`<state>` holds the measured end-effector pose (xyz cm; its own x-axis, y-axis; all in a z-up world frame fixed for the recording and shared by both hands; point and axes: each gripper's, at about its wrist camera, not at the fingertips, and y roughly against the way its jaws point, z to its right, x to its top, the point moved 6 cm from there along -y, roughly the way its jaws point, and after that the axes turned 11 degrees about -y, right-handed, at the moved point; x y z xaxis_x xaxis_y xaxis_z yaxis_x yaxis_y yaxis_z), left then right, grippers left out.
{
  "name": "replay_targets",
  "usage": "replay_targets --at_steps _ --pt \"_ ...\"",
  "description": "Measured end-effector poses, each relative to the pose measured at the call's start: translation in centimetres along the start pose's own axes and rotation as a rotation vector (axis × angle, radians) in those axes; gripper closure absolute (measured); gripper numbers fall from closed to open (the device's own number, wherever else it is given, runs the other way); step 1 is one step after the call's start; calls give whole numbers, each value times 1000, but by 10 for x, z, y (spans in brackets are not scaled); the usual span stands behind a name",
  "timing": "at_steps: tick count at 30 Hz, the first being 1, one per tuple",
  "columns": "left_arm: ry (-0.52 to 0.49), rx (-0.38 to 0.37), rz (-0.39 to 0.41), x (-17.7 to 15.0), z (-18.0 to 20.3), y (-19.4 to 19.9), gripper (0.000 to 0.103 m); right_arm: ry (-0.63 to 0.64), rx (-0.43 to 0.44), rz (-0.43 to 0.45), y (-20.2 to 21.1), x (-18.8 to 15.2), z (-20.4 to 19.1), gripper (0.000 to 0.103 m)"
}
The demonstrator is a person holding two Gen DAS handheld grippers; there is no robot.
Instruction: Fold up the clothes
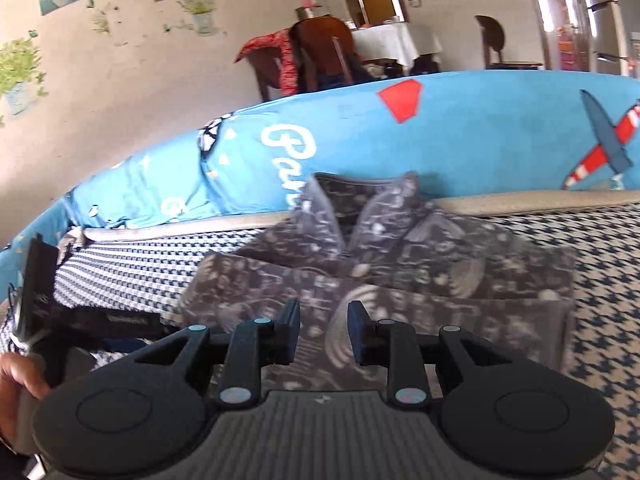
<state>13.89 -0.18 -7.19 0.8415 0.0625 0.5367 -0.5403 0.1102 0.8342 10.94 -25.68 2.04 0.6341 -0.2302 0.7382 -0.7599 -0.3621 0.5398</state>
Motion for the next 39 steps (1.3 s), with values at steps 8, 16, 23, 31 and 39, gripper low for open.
replay_targets --at_steps 8,16,23,31,39 --pt "-73 35 30 -13 10 2 13 80 131 -23 -43 3 -61 77" --pt "-95 26 43 -18 12 3 12 129 186 -34 -90 7 -97 77" --pt "-113 26 57 -21 15 3 11 269 218 -19 -115 12 -120 76" --pt "-128 21 64 -25 17 4 10 345 250 -53 -145 4 -134 69" --pt "-138 31 66 -28 21 5 10 461 204 -118 -162 -14 -135 67"
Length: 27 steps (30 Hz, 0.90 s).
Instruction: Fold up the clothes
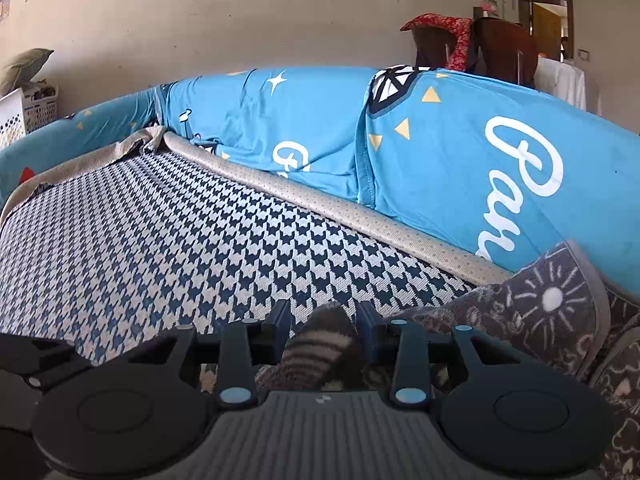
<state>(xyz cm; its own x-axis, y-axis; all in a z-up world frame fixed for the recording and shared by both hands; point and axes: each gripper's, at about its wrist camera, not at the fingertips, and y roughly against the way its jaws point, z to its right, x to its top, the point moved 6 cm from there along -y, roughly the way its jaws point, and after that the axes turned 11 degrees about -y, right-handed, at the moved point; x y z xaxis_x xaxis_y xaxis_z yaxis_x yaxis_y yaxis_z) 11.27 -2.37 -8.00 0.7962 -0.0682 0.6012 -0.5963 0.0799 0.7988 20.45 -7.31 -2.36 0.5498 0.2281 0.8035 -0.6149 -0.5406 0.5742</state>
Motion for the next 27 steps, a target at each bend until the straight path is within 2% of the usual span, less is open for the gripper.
replay_targets --at_steps 1,2,4,6,9,12,14,16,23,25,27 --pt "-2 2 1 0 1 0 10 18 -5 -9 -1 -2 -1 74" --pt "-3 4 1 -1 1 0 10 39 -14 -18 -2 -3 -2 87" --pt "1 8 2 -1 2 1 10 53 -21 -18 -2 -3 -1 92" --pt "7 11 2 -2 2 1 10 16 -17 16 2 2 4 94" --pt "35 15 4 -2 -4 3 9 -118 14 147 17 21 17 96" --pt "96 23 -13 -2 -18 3 5 -259 48 333 39 43 27 100" --pt "101 44 -17 1 -20 0 2 -274 26 371 44 51 29 100" --pt "95 84 -26 2 -18 -2 0 -255 -5 340 41 51 30 100" --pt "165 123 -35 19 -40 -12 0 -226 19 256 46 43 30 99" --pt "180 172 -13 25 -46 -10 0 -217 13 230 48 40 31 98" --pt "200 263 -19 27 -55 -8 3 -202 4 202 50 36 32 98"
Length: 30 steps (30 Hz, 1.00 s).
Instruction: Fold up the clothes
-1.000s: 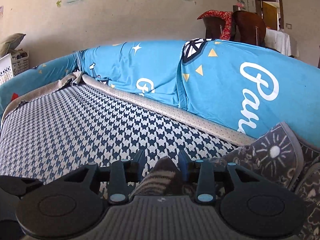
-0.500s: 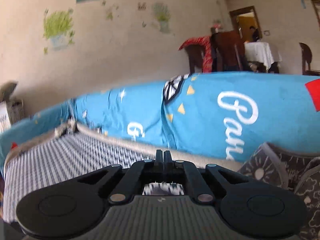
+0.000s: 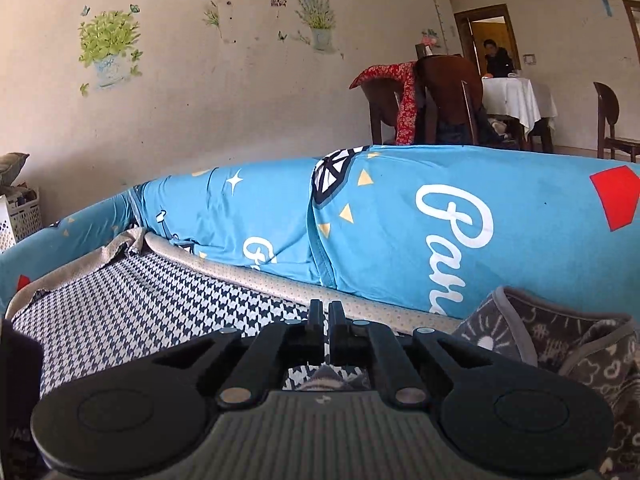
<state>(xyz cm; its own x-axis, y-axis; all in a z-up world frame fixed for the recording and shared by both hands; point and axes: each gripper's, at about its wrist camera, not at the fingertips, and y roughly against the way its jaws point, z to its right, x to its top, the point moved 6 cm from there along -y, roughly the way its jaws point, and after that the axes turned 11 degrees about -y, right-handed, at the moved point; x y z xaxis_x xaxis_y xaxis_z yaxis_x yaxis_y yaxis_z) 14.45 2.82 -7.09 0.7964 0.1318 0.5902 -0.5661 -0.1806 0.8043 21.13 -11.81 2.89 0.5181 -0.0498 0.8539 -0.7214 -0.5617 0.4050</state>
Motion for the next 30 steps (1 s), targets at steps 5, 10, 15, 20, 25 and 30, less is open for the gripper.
replay_targets --at_steps 5,10,15,20,25,30 --pt "126 -46 -49 1 -20 0 8 21 -7 -104 7 -16 8 97" --pt "128 -81 -10 12 -22 8 6 -21 8 -179 15 -38 14 97" --pt "119 -115 -5 9 -11 18 6 -6 1 -245 13 -63 7 97" --pt "101 -179 22 10 4 28 5 -5 18 -273 14 -77 -2 97" --pt "19 -252 43 18 29 30 4 -12 15 -297 6 -90 -4 97" --pt "-71 -216 10 18 48 13 4 -60 37 -287 -8 -96 -3 96"
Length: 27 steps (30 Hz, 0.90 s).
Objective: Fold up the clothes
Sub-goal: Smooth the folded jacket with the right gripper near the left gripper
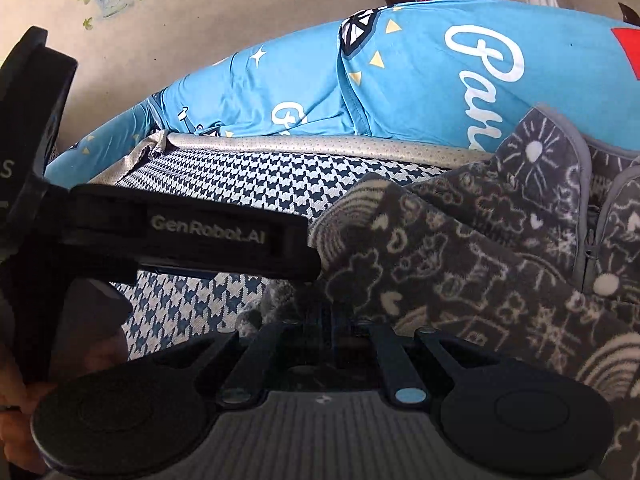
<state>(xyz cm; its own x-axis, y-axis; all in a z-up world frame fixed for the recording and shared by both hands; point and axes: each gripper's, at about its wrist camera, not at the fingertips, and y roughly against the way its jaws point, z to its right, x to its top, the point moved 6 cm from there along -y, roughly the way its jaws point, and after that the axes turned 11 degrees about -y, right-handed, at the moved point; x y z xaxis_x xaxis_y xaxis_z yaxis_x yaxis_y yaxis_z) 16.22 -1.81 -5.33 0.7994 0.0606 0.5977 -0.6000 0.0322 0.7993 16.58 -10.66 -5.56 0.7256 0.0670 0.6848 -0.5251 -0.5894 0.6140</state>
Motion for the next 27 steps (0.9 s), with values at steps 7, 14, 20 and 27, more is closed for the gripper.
replay_targets --at_steps 7,14,20,27 --pt "34 78 -50 -1 -18 -24 2 -45 31 17 -20 3 -3 97" --pt "39 151 -61 0 -26 -28 0 -67 8 26 -28 3 -7 98" --pt "72 152 -55 2 -27 -20 0 -38 -54 32 5 5 -6 92" --pt "-25 141 10 3 -4 9 0 -115 -151 112 88 12 20 91"
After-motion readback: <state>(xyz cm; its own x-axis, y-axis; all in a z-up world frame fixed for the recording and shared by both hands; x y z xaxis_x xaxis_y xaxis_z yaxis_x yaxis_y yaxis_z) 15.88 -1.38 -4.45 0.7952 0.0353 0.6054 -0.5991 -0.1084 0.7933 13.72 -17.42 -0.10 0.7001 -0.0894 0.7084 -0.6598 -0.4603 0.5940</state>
